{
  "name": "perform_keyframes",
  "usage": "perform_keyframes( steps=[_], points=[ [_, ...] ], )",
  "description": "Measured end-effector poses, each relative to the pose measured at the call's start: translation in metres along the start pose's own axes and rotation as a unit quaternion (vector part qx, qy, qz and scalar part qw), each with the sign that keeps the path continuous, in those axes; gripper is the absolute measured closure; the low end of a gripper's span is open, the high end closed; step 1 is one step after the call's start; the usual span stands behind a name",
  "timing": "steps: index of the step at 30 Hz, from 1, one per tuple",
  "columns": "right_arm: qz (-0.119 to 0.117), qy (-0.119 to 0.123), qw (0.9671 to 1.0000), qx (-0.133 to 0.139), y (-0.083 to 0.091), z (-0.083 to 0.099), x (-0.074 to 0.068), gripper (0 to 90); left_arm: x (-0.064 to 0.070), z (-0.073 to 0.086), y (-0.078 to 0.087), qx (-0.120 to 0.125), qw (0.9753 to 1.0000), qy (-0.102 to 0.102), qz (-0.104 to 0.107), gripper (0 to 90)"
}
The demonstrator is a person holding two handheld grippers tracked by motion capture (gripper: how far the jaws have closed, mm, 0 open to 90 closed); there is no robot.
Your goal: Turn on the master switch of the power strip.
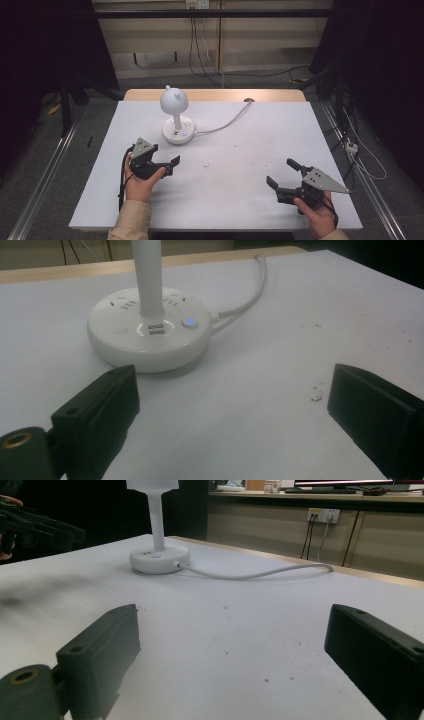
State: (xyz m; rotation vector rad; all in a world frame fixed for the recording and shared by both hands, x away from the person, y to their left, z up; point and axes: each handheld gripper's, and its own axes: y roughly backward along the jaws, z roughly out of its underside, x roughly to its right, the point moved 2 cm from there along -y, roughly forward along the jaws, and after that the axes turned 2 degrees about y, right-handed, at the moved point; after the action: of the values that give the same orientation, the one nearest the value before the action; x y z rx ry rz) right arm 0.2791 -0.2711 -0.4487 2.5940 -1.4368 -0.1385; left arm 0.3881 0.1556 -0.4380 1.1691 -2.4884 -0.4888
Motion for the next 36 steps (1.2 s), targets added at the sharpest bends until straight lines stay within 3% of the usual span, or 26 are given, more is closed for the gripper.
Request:
perform_keyframes(
  steps=[21, 36],
  points=[
    [-0.002, 0.004, 1.0, -0.001, -0.001, 0.0, -0.002, 7.1, -0.012, 0.009, 0.021, 0.011, 0.9999, 0.009, -0.006, 5.6],
    [-0.001, 0.007, 1.0, -0.002, -0.001, 0.0, -0.003, 7.1, -0.018, 0.014, 0.031, 0.007, 0.9999, 0.003, -0.014, 5.7]
  ],
)
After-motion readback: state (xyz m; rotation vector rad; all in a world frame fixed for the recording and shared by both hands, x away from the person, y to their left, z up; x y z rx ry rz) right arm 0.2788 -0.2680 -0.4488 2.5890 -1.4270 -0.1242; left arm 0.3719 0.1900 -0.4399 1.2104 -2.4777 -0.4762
